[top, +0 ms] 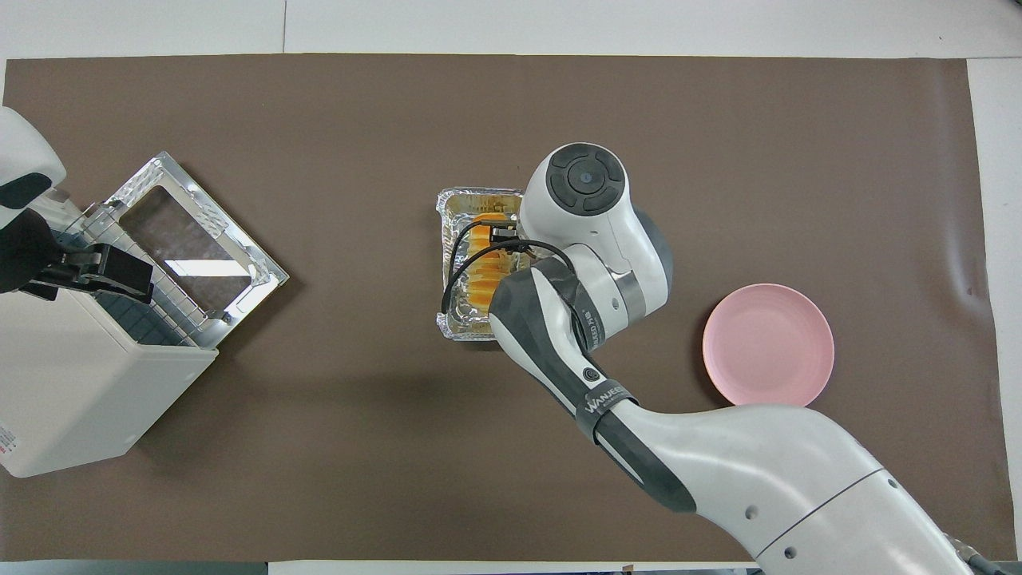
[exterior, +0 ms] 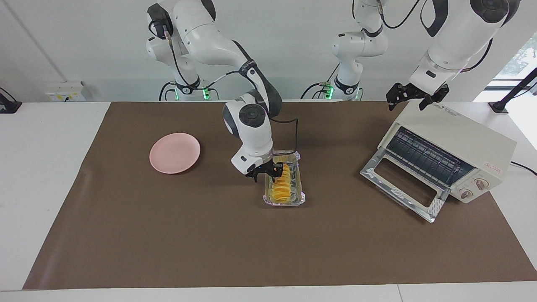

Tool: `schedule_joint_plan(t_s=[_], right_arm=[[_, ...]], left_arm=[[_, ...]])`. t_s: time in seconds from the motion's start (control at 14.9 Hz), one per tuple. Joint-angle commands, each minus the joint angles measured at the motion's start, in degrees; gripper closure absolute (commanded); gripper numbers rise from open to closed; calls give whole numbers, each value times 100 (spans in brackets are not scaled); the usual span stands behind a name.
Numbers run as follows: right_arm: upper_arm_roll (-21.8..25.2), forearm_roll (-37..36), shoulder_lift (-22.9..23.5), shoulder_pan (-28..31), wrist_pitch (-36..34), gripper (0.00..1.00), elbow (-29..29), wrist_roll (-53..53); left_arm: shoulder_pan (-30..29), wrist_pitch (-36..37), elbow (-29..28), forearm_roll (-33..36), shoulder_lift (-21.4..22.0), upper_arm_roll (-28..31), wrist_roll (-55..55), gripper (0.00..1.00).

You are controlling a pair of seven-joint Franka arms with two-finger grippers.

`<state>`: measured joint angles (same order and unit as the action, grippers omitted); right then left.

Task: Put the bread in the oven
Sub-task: 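Release the foil tray and withdraw the right gripper to rest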

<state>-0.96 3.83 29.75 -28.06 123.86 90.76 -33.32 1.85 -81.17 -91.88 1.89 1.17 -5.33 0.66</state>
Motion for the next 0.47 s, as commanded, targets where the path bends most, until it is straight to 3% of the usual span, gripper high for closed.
schedule_joint_plan(t_s=[0.0, 0.2, 0.4], right_arm=[[166, 13, -459, 308, -300, 0, 153, -9], [167, 13, -969, 958, -686, 0, 161, 27], [184, 13, -1418, 1529, -1301, 0, 162, 788]], left_arm=[[-62, -4, -155, -84, 164, -12, -57, 0], [-62, -4, -155, -84, 164, -12, -57, 0], [-62, -21, -155, -84, 164, -12, -66, 0]])
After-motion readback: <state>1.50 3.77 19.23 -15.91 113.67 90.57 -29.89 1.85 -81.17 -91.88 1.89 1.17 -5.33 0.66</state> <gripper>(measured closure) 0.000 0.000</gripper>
